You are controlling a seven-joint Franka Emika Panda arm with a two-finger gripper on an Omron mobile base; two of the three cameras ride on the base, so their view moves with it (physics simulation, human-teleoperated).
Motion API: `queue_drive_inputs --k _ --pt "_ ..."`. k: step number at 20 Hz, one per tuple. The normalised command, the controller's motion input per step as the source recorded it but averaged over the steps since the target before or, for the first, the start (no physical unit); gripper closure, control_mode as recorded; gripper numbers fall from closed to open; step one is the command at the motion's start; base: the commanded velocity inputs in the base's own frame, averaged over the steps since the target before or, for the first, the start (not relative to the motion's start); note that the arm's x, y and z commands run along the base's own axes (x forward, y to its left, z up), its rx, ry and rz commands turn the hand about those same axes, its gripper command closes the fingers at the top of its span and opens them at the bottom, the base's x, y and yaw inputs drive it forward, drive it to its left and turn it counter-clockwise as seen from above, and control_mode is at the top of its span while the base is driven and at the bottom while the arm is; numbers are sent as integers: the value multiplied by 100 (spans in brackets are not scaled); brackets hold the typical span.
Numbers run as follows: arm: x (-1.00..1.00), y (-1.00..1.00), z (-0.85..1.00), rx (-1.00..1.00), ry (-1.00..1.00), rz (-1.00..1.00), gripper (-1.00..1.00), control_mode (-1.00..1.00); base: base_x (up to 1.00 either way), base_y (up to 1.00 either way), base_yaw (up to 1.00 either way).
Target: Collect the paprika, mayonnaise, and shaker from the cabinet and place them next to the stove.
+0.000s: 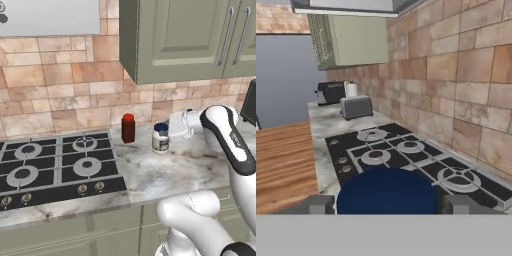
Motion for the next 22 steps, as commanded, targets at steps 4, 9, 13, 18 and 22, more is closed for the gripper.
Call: queue_drive_inputs --k 4,9,13,18,22 --pt "73 -1 -56 0 6 9 100 -100 0 0 0" --pt "78 0 -49 0 4 8 100 -100 0 0 0" --pt "77 0 -44 1 0 7 100 -100 0 0 0" --pt "65 0 -40 3 0 8 100 -100 0 0 0" --pt "53 1 -37 4 0 9 100 -100 0 0 0"
